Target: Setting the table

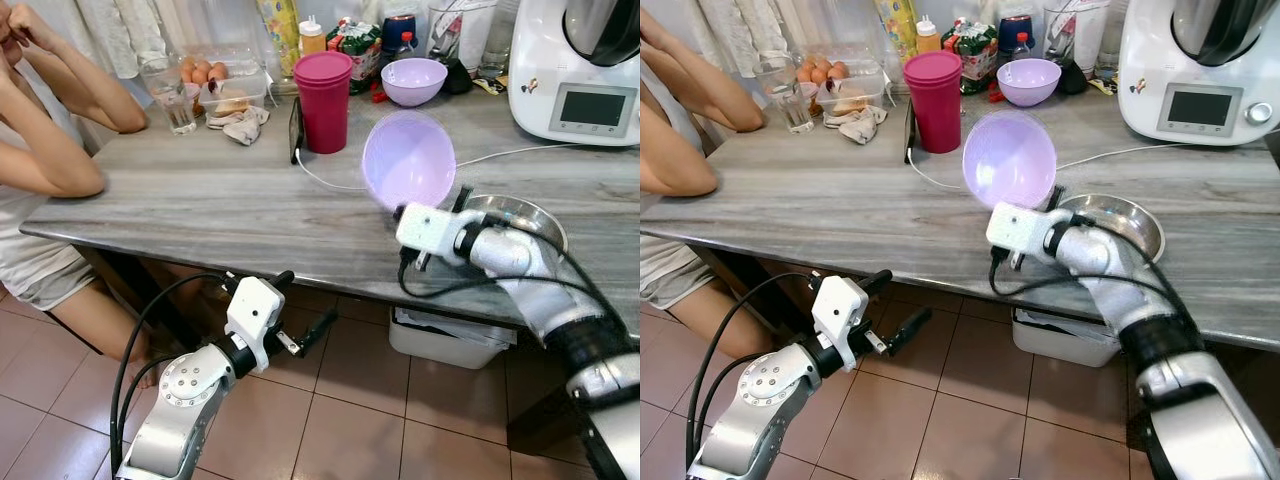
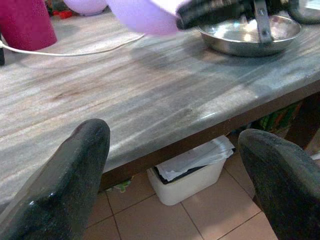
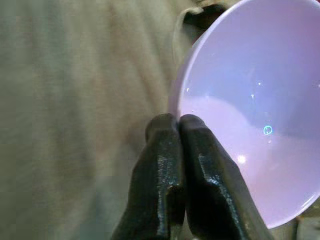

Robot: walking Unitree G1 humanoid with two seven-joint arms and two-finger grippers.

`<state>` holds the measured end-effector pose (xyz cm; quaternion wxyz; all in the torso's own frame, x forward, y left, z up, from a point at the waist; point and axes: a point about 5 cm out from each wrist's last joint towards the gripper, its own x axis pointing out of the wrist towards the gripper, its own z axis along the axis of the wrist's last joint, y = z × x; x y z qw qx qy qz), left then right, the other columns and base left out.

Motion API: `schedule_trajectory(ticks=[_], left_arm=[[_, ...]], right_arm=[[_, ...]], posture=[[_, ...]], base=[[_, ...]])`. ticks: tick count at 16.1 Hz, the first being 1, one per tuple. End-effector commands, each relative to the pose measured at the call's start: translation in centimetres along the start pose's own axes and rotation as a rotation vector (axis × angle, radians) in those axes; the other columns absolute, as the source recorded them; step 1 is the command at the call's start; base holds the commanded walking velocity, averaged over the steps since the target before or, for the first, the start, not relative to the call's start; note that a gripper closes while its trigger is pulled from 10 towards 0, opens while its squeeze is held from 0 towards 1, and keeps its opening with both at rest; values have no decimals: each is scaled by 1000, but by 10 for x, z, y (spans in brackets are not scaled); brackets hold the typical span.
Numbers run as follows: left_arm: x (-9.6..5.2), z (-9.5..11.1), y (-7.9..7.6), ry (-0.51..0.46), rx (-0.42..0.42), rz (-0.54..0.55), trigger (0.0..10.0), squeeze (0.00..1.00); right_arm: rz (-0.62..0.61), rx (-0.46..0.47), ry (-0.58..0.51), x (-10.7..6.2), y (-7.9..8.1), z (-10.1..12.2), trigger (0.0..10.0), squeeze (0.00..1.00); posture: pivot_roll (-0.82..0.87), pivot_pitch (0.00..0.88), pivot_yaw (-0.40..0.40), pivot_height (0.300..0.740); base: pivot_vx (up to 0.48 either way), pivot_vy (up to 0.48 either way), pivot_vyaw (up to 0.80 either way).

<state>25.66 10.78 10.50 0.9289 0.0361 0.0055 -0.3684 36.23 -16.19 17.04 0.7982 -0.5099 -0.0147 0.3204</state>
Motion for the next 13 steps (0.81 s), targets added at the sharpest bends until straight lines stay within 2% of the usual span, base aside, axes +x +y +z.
schedule_trajectory(ticks=[1, 3, 6, 7, 8, 13], left_arm=[[0, -3, 1, 25, 8, -1, 10000, 0], [-1, -3, 2, 30, 5, -2, 10000, 0], [-1, -4, 0, 36, 3, -12, 10000, 0], [0, -4, 0, 36, 2, -14, 10000, 0], [0, -4, 0, 36, 2, -16, 10000, 0], [0, -5, -1, 44, 1, -22, 10000, 0]], right_arm=[[21, -1, -7, -2, 0, 5, 10000, 0], [71, 5, 21, -6, 7, 6, 10000, 0], [71, 22, 35, -10, 5, 11, 10000, 0], [72, 31, 45, -12, 4, 11, 10000, 765], [66, 34, 50, -13, 2, 12, 10000, 1000], [69, 51, 84, -18, 1, 13, 10000, 1000]], posture=[[-233, 82, 105, 740], [-236, 84, 108, 740], [-244, 86, 109, 740], [-246, 86, 110, 740], [-246, 86, 110, 740], [-251, 87, 112, 740]], base=[[0, 0, 0], [0, 0, 0], [0, 0, 0], [0, 0, 0], [0, 0, 0], [0, 0, 0]])
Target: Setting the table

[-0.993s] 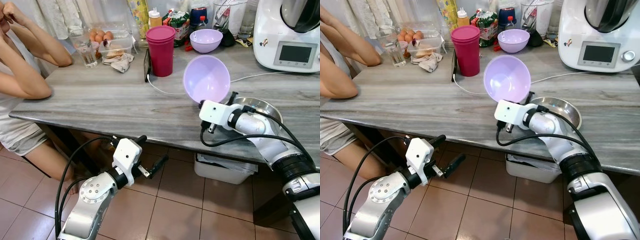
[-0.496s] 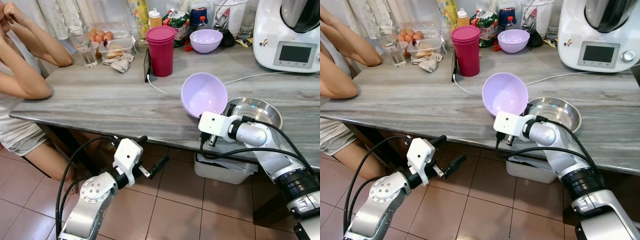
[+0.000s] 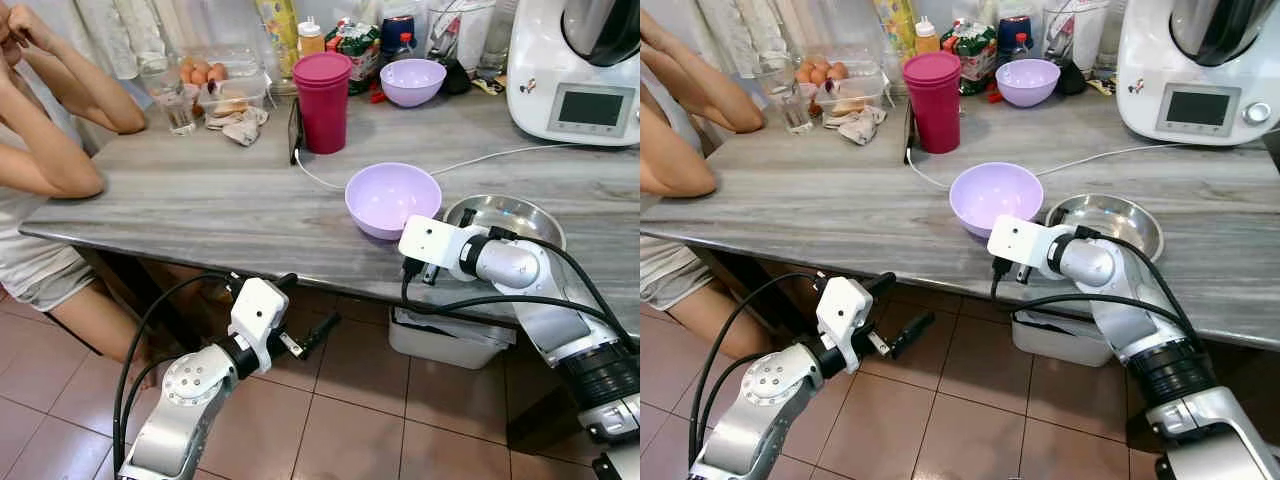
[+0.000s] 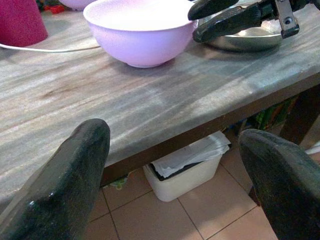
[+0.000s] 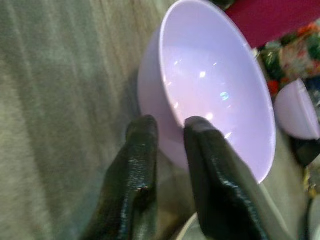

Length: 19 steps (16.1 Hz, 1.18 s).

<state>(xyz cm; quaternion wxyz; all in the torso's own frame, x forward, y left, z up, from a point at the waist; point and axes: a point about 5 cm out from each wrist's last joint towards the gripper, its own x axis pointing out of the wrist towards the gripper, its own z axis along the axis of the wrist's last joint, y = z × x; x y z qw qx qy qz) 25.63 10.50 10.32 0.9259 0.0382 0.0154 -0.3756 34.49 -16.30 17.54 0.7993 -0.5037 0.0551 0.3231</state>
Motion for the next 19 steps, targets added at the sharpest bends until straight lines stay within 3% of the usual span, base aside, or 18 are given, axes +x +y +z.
schedule_trajectory(ticks=[1, 7, 9, 11, 14, 16, 19], left_arm=[[-1, -3, 2, 24, 3, -6, 10000, 0], [-1, -3, 4, 23, 7, 1, 10000, 0], [-1, -1, 6, 15, 12, 12, 10000, 0], [-2, 1, 9, 1, 12, 28, 10000, 0], [-1, 3, 10, -13, 5, 36, 10000, 0], [-1, 4, 10, -16, 3, 38, 10000, 0], [-3, 5, 9, -29, -4, 23, 10000, 0]], right_arm=[[-7, -7, -19, -3, -4, 5, 10000, 1000], [-64, -4, 19, -8, -14, 6, 10000, 1000], [-167, 5, 6, -12, -25, 10, 10000, 1000], [-356, 82, -27, -23, -40, 15, 10000, 1000], [-529, 148, 6, -38, -43, 7, 10000, 1000], [-670, 270, 90, -54, -41, -13, 10000, 1000], [-725, 444, 184, -62, -29, -38, 10000, 1000]], posture=[[-250, 88, 112, 740], [-247, 82, 109, 740], [-243, 77, 109, 740], [-244, 77, 109, 740], [-245, 82, 107, 740], [-248, 85, 109, 740], [-251, 92, 115, 740]], base=[[0, 0, 0], [0, 0, 0], [0, 0, 0], [0, 0, 0], [0, 0, 0], [0, 0, 0], [0, 0, 0]])
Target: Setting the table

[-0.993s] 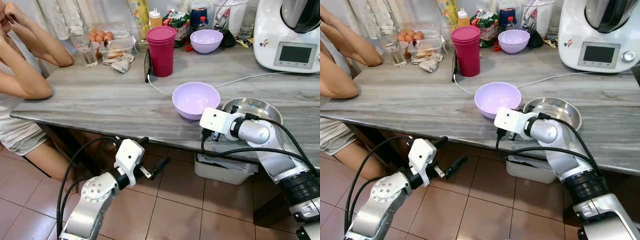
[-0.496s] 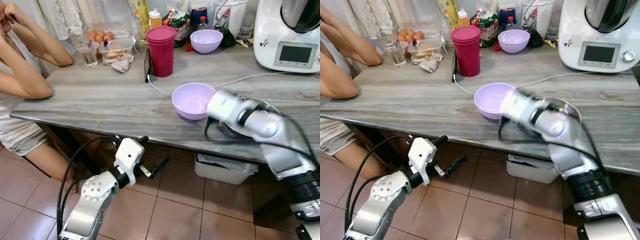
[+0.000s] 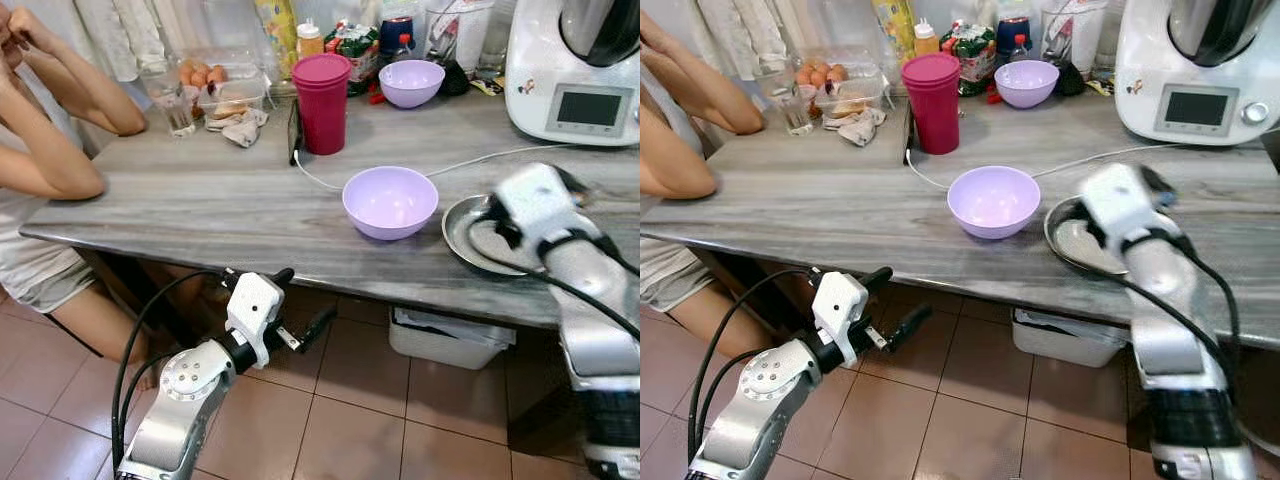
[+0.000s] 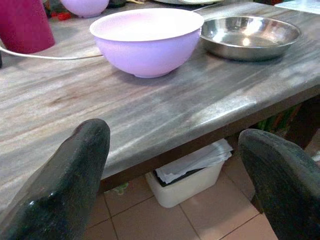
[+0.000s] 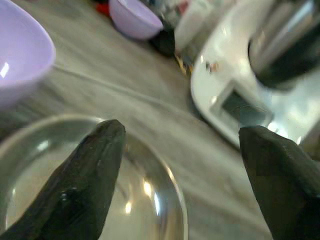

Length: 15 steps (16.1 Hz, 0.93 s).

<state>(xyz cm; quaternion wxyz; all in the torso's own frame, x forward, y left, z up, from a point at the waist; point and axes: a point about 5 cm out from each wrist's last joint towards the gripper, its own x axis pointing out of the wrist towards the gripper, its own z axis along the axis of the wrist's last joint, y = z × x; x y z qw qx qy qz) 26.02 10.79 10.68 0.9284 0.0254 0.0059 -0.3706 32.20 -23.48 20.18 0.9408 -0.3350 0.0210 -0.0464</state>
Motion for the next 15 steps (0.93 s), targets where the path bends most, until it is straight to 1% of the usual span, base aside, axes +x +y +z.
schedule_trajectory(ticks=[1, 2, 5, 11, 13, 14, 15], left_arm=[[-4, 3, 4, -6, 6, -1, 10000, 0], [-4, 3, 4, -9, 1, -10, 10000, 0], [-5, 4, 6, -7, 10, -5, 10000, 0], [-8, 2, 6, 7, 11, 7, 10000, 0], [-9, 2, 6, 11, 12, 5, 10000, 0], [-9, 2, 6, 11, 13, 5, 10000, 0], [-9, 2, 7, 10, 14, 3, 10000, 0]], right_arm=[[-5, 35, 27, -1, 1, -4, 10000, 1000], [2, 54, 67, -2, 3, -11, 10000, 1000], [44, 161, 154, -2, 13, -23, 10000, 1000], [117, 239, 223, 0, 22, -35, 10000, 1000], [126, 235, 229, 2, 23, -36, 10000, 1000], [140, 247, 237, 5, 24, -38, 10000, 557], [159, 254, 241, 7, 26, -38, 10000, 259]], posture=[[-252, 93, 117, 740], [-250, 93, 120, 740], [-245, 95, 121, 740], [-231, 99, 116, 740], [-228, 100, 118, 740], [-226, 101, 118, 740], [-224, 103, 117, 740]], base=[[0, 0, 0], [0, 0, 0], [0, 0, 0], [0, 0, 0], [0, 0, 0], [0, 0, 0], [0, 0, 0]])
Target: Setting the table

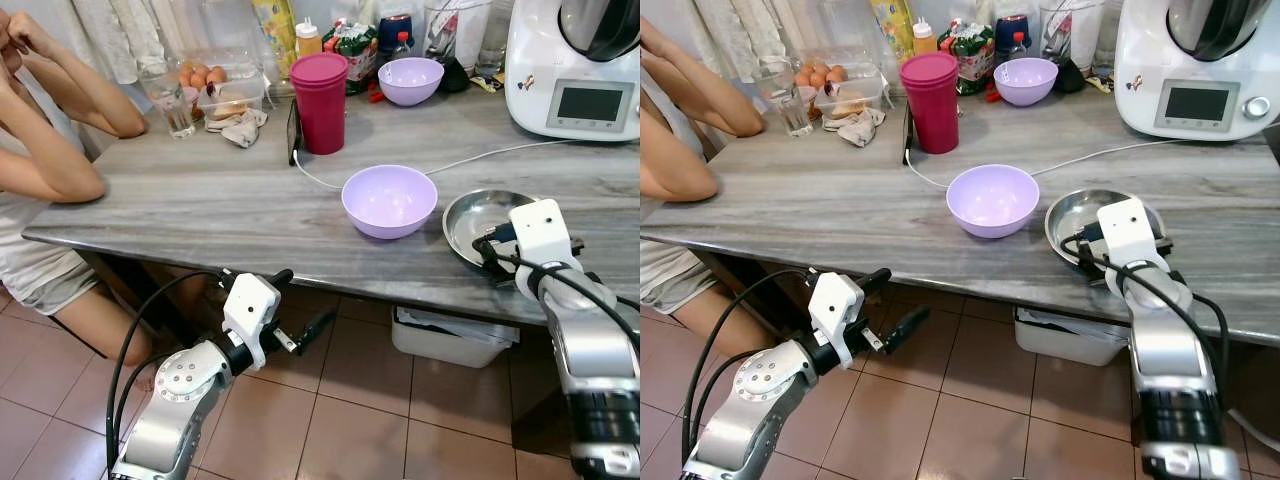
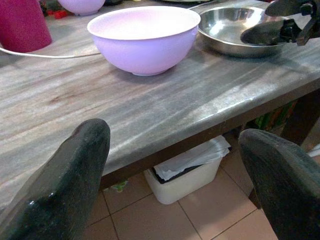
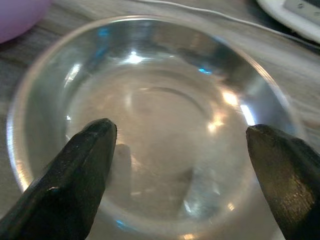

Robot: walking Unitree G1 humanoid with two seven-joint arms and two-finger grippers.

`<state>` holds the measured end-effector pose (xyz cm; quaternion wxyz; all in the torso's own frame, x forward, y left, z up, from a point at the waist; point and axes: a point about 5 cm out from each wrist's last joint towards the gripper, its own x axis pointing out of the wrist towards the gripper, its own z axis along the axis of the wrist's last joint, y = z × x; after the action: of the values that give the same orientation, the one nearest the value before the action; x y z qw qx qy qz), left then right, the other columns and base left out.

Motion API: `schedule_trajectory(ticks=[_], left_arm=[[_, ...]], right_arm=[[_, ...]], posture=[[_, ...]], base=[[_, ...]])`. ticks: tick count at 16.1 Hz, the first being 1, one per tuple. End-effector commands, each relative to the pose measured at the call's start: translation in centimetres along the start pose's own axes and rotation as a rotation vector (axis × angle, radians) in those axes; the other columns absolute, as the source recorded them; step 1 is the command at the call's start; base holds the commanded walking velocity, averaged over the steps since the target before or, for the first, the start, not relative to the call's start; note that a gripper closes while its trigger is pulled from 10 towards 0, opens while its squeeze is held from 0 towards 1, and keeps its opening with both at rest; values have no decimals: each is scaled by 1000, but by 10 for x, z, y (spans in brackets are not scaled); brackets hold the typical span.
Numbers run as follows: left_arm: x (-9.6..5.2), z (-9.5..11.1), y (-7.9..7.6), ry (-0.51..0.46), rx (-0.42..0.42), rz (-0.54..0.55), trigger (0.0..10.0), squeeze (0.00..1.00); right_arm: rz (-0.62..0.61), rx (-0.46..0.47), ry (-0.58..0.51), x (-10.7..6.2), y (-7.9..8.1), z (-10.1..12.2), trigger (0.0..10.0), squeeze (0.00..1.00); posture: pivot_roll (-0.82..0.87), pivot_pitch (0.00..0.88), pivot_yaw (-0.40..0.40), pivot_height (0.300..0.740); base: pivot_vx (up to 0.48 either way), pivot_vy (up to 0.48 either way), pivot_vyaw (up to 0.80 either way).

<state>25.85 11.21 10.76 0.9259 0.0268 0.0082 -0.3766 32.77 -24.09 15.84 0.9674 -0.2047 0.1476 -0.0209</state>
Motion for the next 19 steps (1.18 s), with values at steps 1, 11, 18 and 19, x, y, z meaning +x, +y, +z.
schedule_trajectory(ticks=[1, 11, 18, 19], left_arm=[[-6, 3, 5, -3, 16, 8, 10000, 0], [-5, 5, 7, -3, 25, 13, 10000, 0], [-6, 4, 7, 6, 32, 24, 10000, 0], [-6, 4, 7, 7, 33, 26, 10000, 0]], right_arm=[[59, 9, 13, 3, 10, -1, 10000, 0], [97, 36, -4, 4, 18, 0, 10000, 0], [112, 77, -95, 13, 23, 27, 10000, 0], [115, 75, -106, 14, 25, 31, 10000, 0]], posture=[[-216, 103, 113, 740], [-213, 94, 124, 740], [-209, 98, 130, 740], [-209, 99, 131, 740]], base=[[0, 0, 0], [0, 0, 0], [0, 0, 0], [0, 0, 0]])
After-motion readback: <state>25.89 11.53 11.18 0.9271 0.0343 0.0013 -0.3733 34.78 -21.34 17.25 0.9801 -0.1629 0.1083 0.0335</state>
